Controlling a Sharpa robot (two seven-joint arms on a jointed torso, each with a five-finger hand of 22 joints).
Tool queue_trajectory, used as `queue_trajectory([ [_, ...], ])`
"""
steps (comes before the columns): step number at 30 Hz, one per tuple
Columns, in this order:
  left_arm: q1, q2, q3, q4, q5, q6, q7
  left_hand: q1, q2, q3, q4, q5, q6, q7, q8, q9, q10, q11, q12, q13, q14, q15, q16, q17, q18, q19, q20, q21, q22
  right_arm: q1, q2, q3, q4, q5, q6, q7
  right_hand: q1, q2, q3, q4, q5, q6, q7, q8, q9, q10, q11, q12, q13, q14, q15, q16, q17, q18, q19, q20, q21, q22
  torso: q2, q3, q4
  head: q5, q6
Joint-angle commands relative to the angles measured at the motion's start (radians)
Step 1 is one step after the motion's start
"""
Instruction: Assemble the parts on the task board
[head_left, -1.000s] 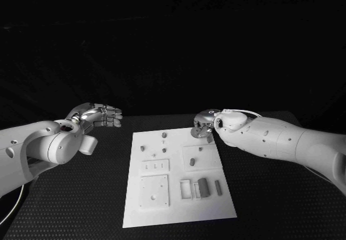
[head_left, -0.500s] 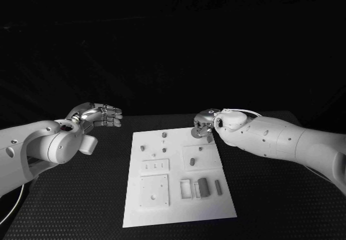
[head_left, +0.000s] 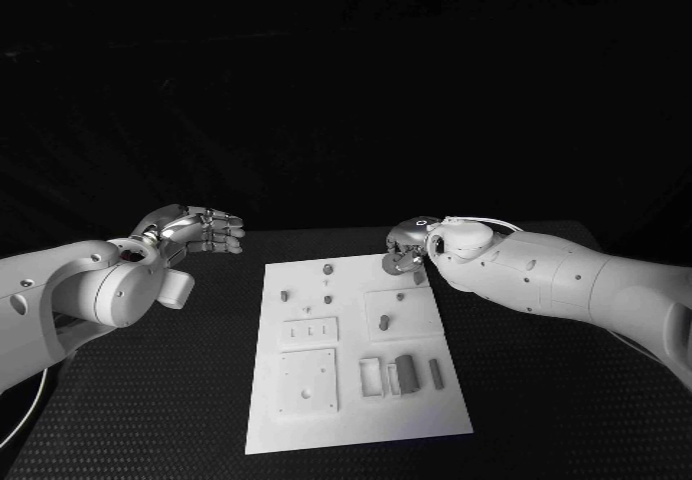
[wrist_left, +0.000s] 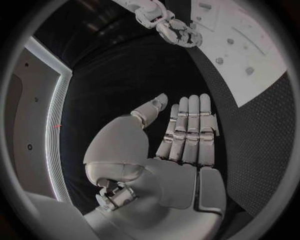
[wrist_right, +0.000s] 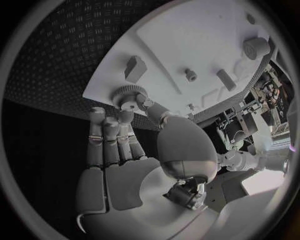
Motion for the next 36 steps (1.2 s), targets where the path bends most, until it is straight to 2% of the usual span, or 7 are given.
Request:
queue_trajectory([
  [1, 0.001, 0.000, 0.001, 0.003, -0.002, 0.012, 0.006, -0.001, -0.001, -0.001, -0.004, -0.006, -0.002, 0.008, -0.003, 0.001, 0.002, 0.004, -0.004, 0.002, 0.001, 0.004, -0.007, 0.001, 0.004, -0.001, 0.002, -0.005, 0.002, -0.008, 0.002, -0.005, -0.005, -0.041, 0.029, -0.008, 0.017, -0.009, -0.002, -0.004, 0.006, 0.142, -0.021, 0.005, 0.003, -0.099, -0.037, 0.006, -0.002, 0.023, -0.022, 0.005, 0.002, 0.015, 0.007, -0.008, 0.005, 0.020, 0.000, -0.0001, -0.0002, -0.001, -0.001],
  [6, 0.001, -0.001, 0.001, 0.004, -0.002, 0.012, 0.006, -0.001, -0.001, -0.001, -0.004, -0.006, -0.002, 0.008, -0.004, 0.001, 0.002, 0.004, -0.004, 0.002, 0.001, 0.004, -0.007, 0.001, 0.004, -0.001, 0.002, -0.005, 0.002, -0.009, 0.006, -0.005, -0.011, -0.051, 0.018, -0.007, 0.022, -0.014, -0.005, -0.002, 0.006, 0.150, -0.024, 0.009, 0.006, -0.092, -0.040, 0.008, -0.002, 0.029, -0.025, 0.008, 0.003, 0.015, 0.013, -0.011, 0.010, 0.019, 0.000, -0.0004, 0.0002, -0.002, -0.001],
  [11, 0.001, -0.003, 0.001, 0.004, -0.003, 0.012, 0.005, -0.001, -0.001, -0.001, -0.004, -0.006, -0.002, 0.008, -0.004, 0.001, 0.002, 0.004, -0.004, 0.003, 0.001, 0.004, -0.007, 0.001, 0.004, -0.001, 0.002, -0.006, 0.002, -0.011, 0.010, -0.006, -0.013, -0.076, 0.006, -0.009, 0.012, -0.031, -0.011, 0.002, 0.006, 0.158, -0.027, 0.013, 0.009, -0.085, -0.043, 0.010, -0.003, 0.036, -0.027, 0.010, 0.004, 0.015, 0.020, -0.012, 0.014, 0.018, 0.000, 0.0000, 0.0003, -0.002, -0.003],
  [18, 0.001, -0.004, 0.001, 0.006, -0.003, 0.011, 0.006, 0.000, 0.000, -0.001, -0.004, -0.006, -0.003, 0.008, -0.004, 0.001, 0.002, 0.004, -0.005, 0.003, 0.001, 0.004, -0.008, 0.002, 0.004, -0.001, 0.002, -0.006, 0.002, -0.012, 0.009, -0.006, -0.005, -0.089, -0.012, -0.016, -0.001, -0.037, -0.010, 0.007, 0.007, 0.169, -0.032, 0.017, 0.013, -0.074, -0.047, 0.012, -0.004, 0.046, -0.031, 0.013, 0.006, 0.015, 0.028, -0.014, 0.017, 0.017, 0.000, -0.0003, -0.0004, -0.003, -0.001],
  [27, 0.001, -0.005, 0.001, 0.004, -0.003, 0.010, 0.007, 0.000, 0.000, -0.001, -0.004, -0.006, -0.003, 0.008, -0.004, 0.002, 0.002, 0.004, -0.006, 0.004, 0.001, 0.004, -0.008, 0.002, 0.004, -0.001, 0.002, -0.006, 0.003, -0.011, -0.002, -0.006, 0.041, -0.113, -0.107, -0.055, -0.011, -0.046, -0.007, 0.010, 0.007, 0.177, -0.037, 0.020, 0.016, -0.063, -0.052, 0.013, -0.006, 0.057, -0.036, 0.014, 0.007, 0.015, 0.039, -0.019, 0.021, 0.015, 0.000, -0.0008, 0.0003, -0.003, -0.001],
  [32, 0.001, -0.005, 0.001, 0.004, -0.003, 0.008, 0.007, 0.000, 0.000, -0.001, -0.004, -0.006, -0.003, 0.008, -0.005, 0.002, 0.002, 0.004, -0.006, 0.004, 0.001, 0.004, -0.008, 0.002, 0.004, -0.001, 0.002, -0.007, 0.003, -0.008, -0.004, -0.005, 0.066, -0.129, -0.134, -0.074, -0.012, -0.053, -0.004, 0.011, 0.007, 0.182, -0.039, 0.021, 0.018, -0.057, -0.055, 0.013, -0.008, 0.063, -0.039, 0.014, 0.007, 0.015, 0.045, -0.023, 0.022, 0.014, 0.000, -0.0008, 0.0006, 0.001, 0.000],
  [36, 0.001, -0.006, 0.001, 0.003, -0.003, 0.007, 0.008, 0.000, 0.000, -0.001, -0.004, -0.006, -0.003, 0.008, -0.005, 0.002, 0.002, 0.004, -0.007, 0.005, 0.001, 0.004, -0.009, 0.003, 0.004, -0.001, 0.002, -0.007, 0.003, 0.000, -0.009, -0.005, 0.105, -0.132, -0.144, -0.086, -0.013, -0.058, -0.003, 0.012, 0.007, 0.184, -0.040, 0.021, 0.018, -0.054, -0.056, 0.013, -0.008, 0.066, -0.040, 0.013, 0.007, 0.015, 0.048, -0.024, 0.023, 0.014, 0.000, -0.0006, 0.0002, 0.004, 0.001],
])
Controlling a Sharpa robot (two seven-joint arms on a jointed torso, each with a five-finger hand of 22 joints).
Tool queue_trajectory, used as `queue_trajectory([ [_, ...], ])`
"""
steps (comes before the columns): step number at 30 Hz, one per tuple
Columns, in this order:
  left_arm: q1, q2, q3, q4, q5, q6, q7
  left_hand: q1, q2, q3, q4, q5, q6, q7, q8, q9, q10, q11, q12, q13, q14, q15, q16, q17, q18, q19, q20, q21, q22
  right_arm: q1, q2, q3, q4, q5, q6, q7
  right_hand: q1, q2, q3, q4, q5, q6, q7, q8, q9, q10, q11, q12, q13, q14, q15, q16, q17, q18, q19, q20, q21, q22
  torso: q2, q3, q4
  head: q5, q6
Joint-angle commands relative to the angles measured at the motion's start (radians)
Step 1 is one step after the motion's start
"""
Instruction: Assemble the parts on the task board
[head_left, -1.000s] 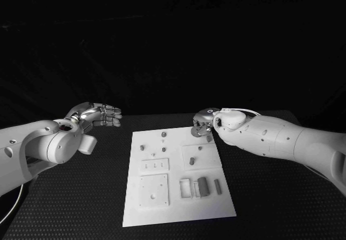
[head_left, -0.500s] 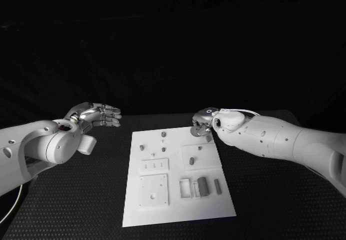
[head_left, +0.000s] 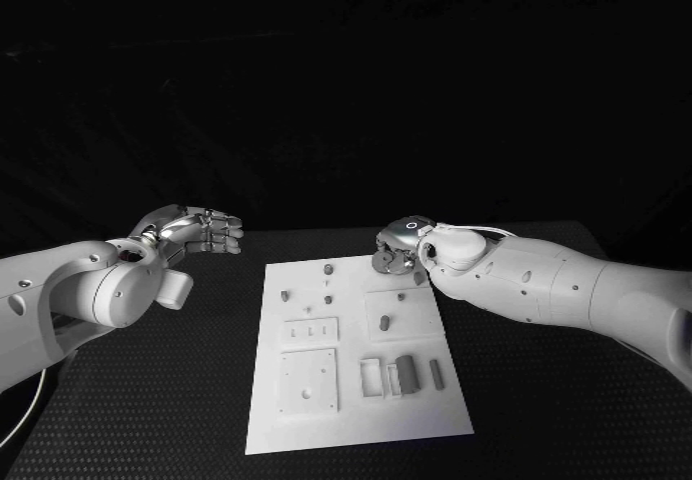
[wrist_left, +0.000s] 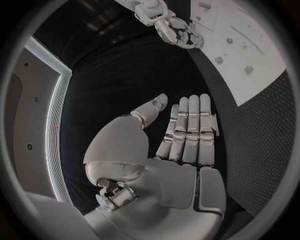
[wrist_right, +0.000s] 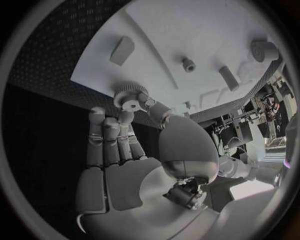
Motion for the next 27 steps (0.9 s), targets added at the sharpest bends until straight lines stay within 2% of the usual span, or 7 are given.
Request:
queue_trajectory([
  [1, 0.001, 0.000, 0.001, 0.002, -0.003, 0.007, 0.009, 0.000, 0.000, -0.001, -0.004, -0.006, 0.001, 0.004, -0.005, 0.001, 0.002, 0.004, -0.007, 0.001, 0.001, 0.004, -0.005, 0.001, 0.005, -0.001, 0.002, -0.007, 0.002, 0.007, -0.003, 0.001, 0.033, -0.034, -0.043, -0.033, -0.001, -0.009, 0.004, 0.004, 0.006, 0.183, -0.040, 0.003, -0.001, -0.054, -0.055, 0.005, -0.001, 0.047, -0.039, 0.002, 0.001, 0.015, 0.027, -0.021, 0.007, 0.014, 0.000, 0.0000, -0.0004, 0.003, 0.000],
  [8, 0.001, 0.000, 0.001, 0.002, -0.003, 0.007, 0.009, 0.000, 0.000, -0.001, -0.004, -0.006, 0.001, 0.004, -0.005, 0.001, 0.002, 0.004, -0.007, 0.002, 0.001, 0.004, -0.005, 0.002, 0.005, -0.001, 0.002, -0.007, 0.002, 0.018, -0.009, 0.005, 0.112, -0.042, -0.051, -0.046, -0.003, -0.013, 0.005, 0.007, 0.006, 0.184, -0.040, 0.003, -0.001, -0.051, -0.056, 0.004, -0.002, 0.050, -0.040, 0.002, 0.001, 0.015, 0.031, -0.022, 0.007, 0.014, 0.000, -0.0001, -0.0004, 0.006, 0.003],
  [12, 0.001, -0.001, 0.001, 0.004, -0.003, 0.007, 0.009, 0.000, -0.001, -0.001, -0.004, -0.006, 0.001, 0.004, -0.005, 0.002, 0.002, 0.004, -0.008, 0.002, 0.001, 0.004, -0.005, 0.002, 0.005, -0.001, 0.002, -0.007, 0.002, 0.018, 0.000, 0.006, 0.141, -0.042, -0.043, -0.047, -0.005, -0.014, 0.006, 0.008, 0.006, 0.184, -0.040, 0.002, -0.001, -0.050, -0.056, 0.004, -0.003, 0.052, -0.041, 0.001, 0.001, 0.015, 0.032, -0.023, 0.008, 0.013, 0.000, -0.0002, 0.0004, 0.008, 0.000],
  [20, 0.001, 0.002, 0.001, 0.004, -0.003, 0.008, 0.009, 0.001, -0.001, -0.001, -0.004, -0.006, 0.001, 0.004, -0.005, 0.002, 0.002, 0.004, -0.008, 0.003, 0.002, 0.004, -0.006, 0.002, 0.005, 0.000, 0.002, -0.008, 0.003, 0.018, 0.038, 0.006, 0.168, -0.042, -0.032, -0.049, -0.008, -0.016, 0.007, 0.012, 0.006, 0.183, -0.040, 0.001, -0.001, -0.049, -0.056, 0.003, -0.003, 0.053, -0.041, 0.000, 0.002, 0.015, 0.033, -0.024, 0.007, 0.013, 0.000, -0.0003, 0.0001, 0.010, 0.001],
  [27, 0.001, 0.004, 0.001, 0.004, -0.003, 0.007, 0.009, 0.001, -0.001, -0.001, -0.004, -0.006, 0.001, 0.004, -0.005, 0.002, 0.002, 0.004, -0.009, 0.003, 0.002, 0.004, -0.006, 0.002, 0.005, 0.000, 0.002, -0.008, 0.003, 0.016, 0.083, 0.005, 0.151, -0.045, -0.025, -0.059, -0.009, -0.017, 0.008, 0.013, 0.006, 0.182, -0.040, 0.000, -0.001, -0.048, -0.056, 0.003, -0.004, 0.054, -0.041, 0.000, 0.002, 0.015, 0.034, -0.024, 0.007, 0.013, 0.000, 0.0000, 0.0010, 0.010, 0.001],
])
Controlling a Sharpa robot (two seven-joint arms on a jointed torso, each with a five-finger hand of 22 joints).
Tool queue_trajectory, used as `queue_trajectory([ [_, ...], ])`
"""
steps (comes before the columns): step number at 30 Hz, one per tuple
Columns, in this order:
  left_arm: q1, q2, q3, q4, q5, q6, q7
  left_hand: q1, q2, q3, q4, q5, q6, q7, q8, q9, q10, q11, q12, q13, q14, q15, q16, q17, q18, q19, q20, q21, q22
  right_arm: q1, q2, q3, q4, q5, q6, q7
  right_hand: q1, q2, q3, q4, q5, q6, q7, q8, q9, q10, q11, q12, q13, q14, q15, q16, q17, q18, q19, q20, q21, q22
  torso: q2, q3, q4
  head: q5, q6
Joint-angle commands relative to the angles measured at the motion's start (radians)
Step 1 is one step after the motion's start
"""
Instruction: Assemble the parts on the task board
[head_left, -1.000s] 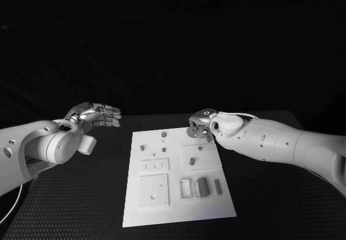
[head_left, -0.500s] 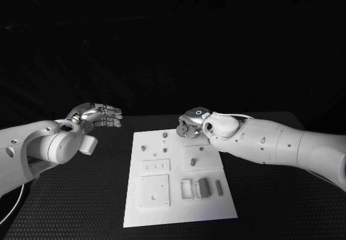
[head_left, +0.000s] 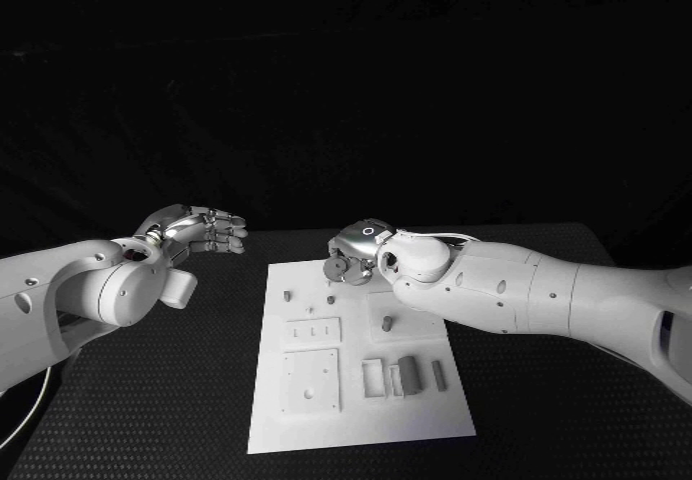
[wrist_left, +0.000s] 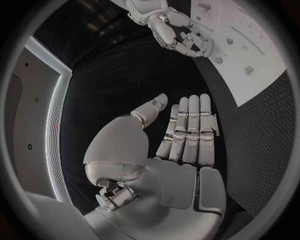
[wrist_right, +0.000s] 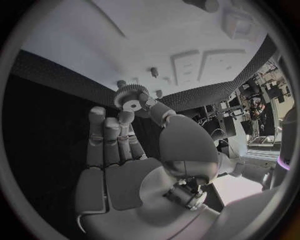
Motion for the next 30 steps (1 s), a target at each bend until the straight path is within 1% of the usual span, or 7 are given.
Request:
queue_trajectory([
  [1, 0.001, 0.003, 0.001, 0.002, -0.002, 0.007, 0.009, 0.001, -0.001, -0.001, -0.004, -0.006, 0.001, 0.004, -0.005, 0.001, 0.002, 0.004, -0.005, 0.001, 0.002, 0.004, -0.006, 0.002, 0.005, 0.000, 0.002, -0.004, 0.001, -0.002, 0.020, -0.001, -0.011, -0.022, 0.009, -0.015, -0.002, -0.010, 0.000, 0.006, 0.006, 0.175, -0.033, -0.001, 0.000, -0.056, -0.048, 0.003, -0.002, 0.036, -0.031, 0.000, 0.001, 0.015, 0.020, -0.014, 0.003, 0.013, 0.000, 0.0002, 0.0004, 0.002, -0.001],
  [4, 0.001, 0.006, 0.001, 0.001, -0.002, 0.007, 0.009, 0.001, -0.001, -0.001, -0.004, -0.006, 0.001, 0.004, -0.005, 0.001, 0.002, 0.004, -0.005, 0.002, 0.002, 0.004, -0.006, 0.002, 0.005, 0.000, 0.002, -0.004, 0.001, -0.006, 0.035, -0.001, -0.018, -0.023, 0.011, -0.020, -0.002, -0.011, 0.000, 0.007, 0.006, 0.174, -0.033, -0.002, 0.000, -0.056, -0.048, 0.003, -0.002, 0.036, -0.031, -0.001, 0.001, 0.015, 0.020, -0.014, 0.003, 0.013, 0.000, -0.0007, 0.0016, 0.004, -0.002],
  [10, 0.001, 0.007, 0.001, 0.000, -0.002, 0.010, 0.008, 0.001, -0.001, -0.001, -0.004, -0.006, 0.001, 0.004, -0.006, 0.001, 0.003, 0.004, -0.005, 0.002, 0.002, 0.004, -0.006, 0.002, 0.005, 0.000, 0.002, -0.004, 0.002, -0.015, 0.062, -0.004, -0.037, -0.034, 0.017, -0.032, -0.003, -0.011, 0.001, 0.008, 0.006, 0.173, -0.033, -0.003, 0.000, -0.056, -0.048, 0.003, -0.002, 0.036, -0.030, -0.001, 0.001, 0.015, 0.020, -0.015, 0.002, 0.012, 0.000, -0.0001, 0.0001, 0.006, -0.001],
  [15, 0.001, 0.009, 0.001, 0.000, -0.002, 0.010, 0.008, 0.001, -0.001, -0.001, -0.004, -0.006, 0.001, 0.004, -0.006, 0.002, 0.003, 0.004, -0.006, 0.003, 0.002, 0.004, -0.007, 0.002, 0.005, 0.000, 0.003, -0.005, 0.002, -0.021, 0.071, -0.006, -0.049, -0.042, 0.021, -0.035, -0.003, -0.011, 0.001, 0.008, 0.006, 0.172, -0.033, -0.003, 0.000, -0.056, -0.048, 0.002, -0.002, 0.037, -0.030, -0.001, 0.001, 0.015, 0.021, -0.015, 0.002, 0.012, 0.000, 0.0001, 0.0011, 0.007, -0.004],
  [19, 0.001, 0.008, 0.001, 0.000, -0.002, 0.009, 0.008, 0.001, -0.001, -0.001, -0.004, -0.006, 0.001, 0.004, -0.006, 0.002, 0.003, 0.004, -0.006, 0.003, 0.002, 0.004, -0.007, 0.002, 0.005, 0.000, 0.003, -0.005, 0.002, -0.023, 0.075, -0.008, -0.056, -0.044, 0.020, -0.035, -0.003, -0.012, 0.002, 0.008, 0.006, 0.172, -0.033, -0.004, 0.000, -0.056, -0.048, 0.002, -0.002, 0.037, -0.030, -0.001, 0.001, 0.015, 0.021, -0.015, 0.002, 0.012, 0.000, 0.0000, 0.0001, 0.009, -0.005],
  [24, 0.001, 0.009, 0.001, -0.001, -0.002, 0.009, 0.008, 0.001, -0.001, -0.001, -0.004, -0.006, 0.001, 0.004, -0.006, 0.002, 0.003, 0.004, -0.006, 0.003, 0.002, 0.004, -0.007, 0.003, 0.005, 0.000, 0.003, -0.005, 0.002, -0.027, 0.092, -0.017, -0.074, -0.049, 0.013, -0.034, -0.003, -0.013, 0.002, 0.008, 0.006, 0.171, -0.032, -0.004, 0.000, -0.056, -0.047, 0.002, -0.002, 0.037, -0.030, -0.001, 0.001, 0.015, 0.021, -0.016, 0.002, 0.012, 0.000, 0.0009, -0.0006, 0.011, -0.006],
  [30, 0.001, 0.011, 0.001, -0.001, -0.002, 0.010, 0.008, 0.000, -0.001, -0.001, -0.004, -0.006, 0.001, 0.004, -0.006, 0.002, 0.003, 0.004, -0.007, 0.004, 0.002, 0.004, -0.007, 0.003, 0.005, 0.000, 0.003, -0.005, 0.003, -0.033, 0.104, -0.022, -0.089, -0.053, 0.012, -0.034, -0.004, -0.015, 0.002, 0.008, 0.006, 0.171, -0.032, -0.005, -0.001, -0.055, -0.047, 0.002, -0.002, 0.038, -0.030, -0.002, 0.002, 0.015, 0.022, -0.016, 0.002, 0.012, 0.000, 0.0005, 0.0002, 0.011, -0.007],
])
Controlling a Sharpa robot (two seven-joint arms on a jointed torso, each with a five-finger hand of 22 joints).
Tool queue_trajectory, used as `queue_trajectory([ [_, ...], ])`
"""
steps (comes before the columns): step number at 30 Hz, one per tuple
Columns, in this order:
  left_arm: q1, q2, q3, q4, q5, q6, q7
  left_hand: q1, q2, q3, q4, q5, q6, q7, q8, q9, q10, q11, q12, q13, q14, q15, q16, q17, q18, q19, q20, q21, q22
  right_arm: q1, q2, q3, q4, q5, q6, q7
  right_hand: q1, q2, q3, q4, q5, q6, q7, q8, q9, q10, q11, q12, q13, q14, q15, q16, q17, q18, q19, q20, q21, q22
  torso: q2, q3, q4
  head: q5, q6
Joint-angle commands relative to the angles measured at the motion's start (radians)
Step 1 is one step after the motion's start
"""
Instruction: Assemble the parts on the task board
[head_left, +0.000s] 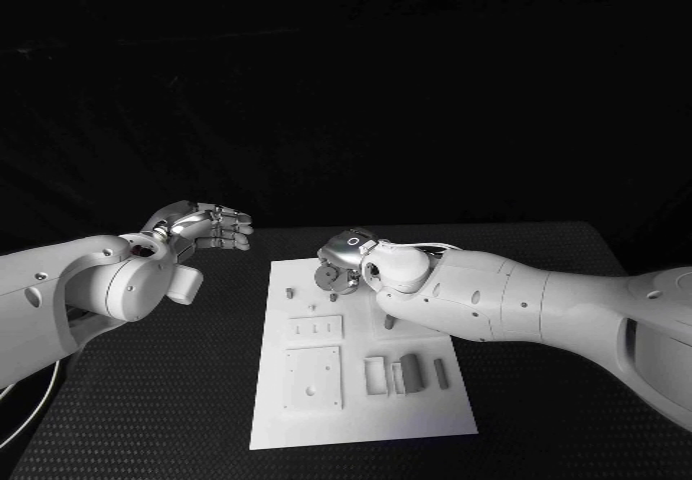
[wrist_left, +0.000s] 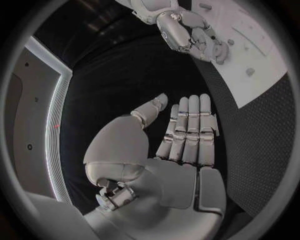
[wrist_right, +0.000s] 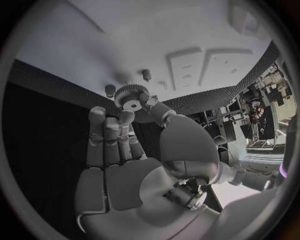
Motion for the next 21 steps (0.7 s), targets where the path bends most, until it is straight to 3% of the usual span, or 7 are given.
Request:
queue_trajectory([
  [1, 0.001, 0.002, 0.001, 0.000, -0.002, 0.010, 0.008, 0.000, -0.001, -0.001, -0.004, -0.006, 0.001, 0.004, -0.006, 0.001, 0.003, 0.004, -0.007, 0.001, 0.002, 0.004, -0.003, 0.001, 0.005, 0.000, 0.003, -0.005, 0.001, -0.003, 0.006, -0.002, -0.010, -0.021, 0.004, -0.005, 0.000, -0.012, -0.001, 0.006, 0.006, 0.167, -0.029, -0.004, 0.001, -0.056, -0.046, 0.002, -0.001, 0.029, -0.028, -0.002, 0.001, 0.020, 0.013, -0.011, 0.002, 0.012, 0.000, 0.0003, -0.0003, 0.002, -0.002],
  [8, 0.001, 0.005, 0.001, 0.000, -0.002, 0.011, 0.009, -0.002, -0.001, -0.002, -0.003, -0.007, 0.001, 0.005, -0.006, 0.002, 0.003, 0.004, -0.008, 0.002, 0.002, 0.004, -0.004, 0.002, 0.004, 0.000, 0.003, -0.006, 0.001, -0.009, 0.020, -0.007, -0.047, -0.022, -0.002, -0.003, -0.001, -0.013, -0.001, 0.006, 0.006, 0.167, -0.028, -0.005, 0.000, -0.056, -0.046, 0.002, -0.001, 0.030, -0.028, -0.002, 0.001, 0.020, 0.013, -0.011, 0.002, 0.012, 0.000, 0.0003, 0.0001, 0.003, -0.004],
  [21, 0.001, 0.007, 0.001, -0.003, -0.002, 0.013, 0.008, -0.003, -0.001, -0.003, -0.002, -0.007, 0.001, 0.005, -0.007, 0.002, 0.004, 0.004, -0.009, 0.003, 0.002, 0.004, -0.004, 0.002, 0.005, 0.000, 0.003, -0.007, 0.002, -0.015, 0.034, -0.008, -0.058, -0.023, -0.006, -0.004, 0.000, -0.014, 0.000, 0.007, 0.006, 0.164, -0.027, -0.007, 0.000, -0.055, -0.045, 0.003, -0.001, 0.032, -0.028, -0.001, 0.002, 0.020, 0.015, -0.012, 0.003, 0.012, 0.000, 0.0000, 0.0002, 0.007, -0.005],
])
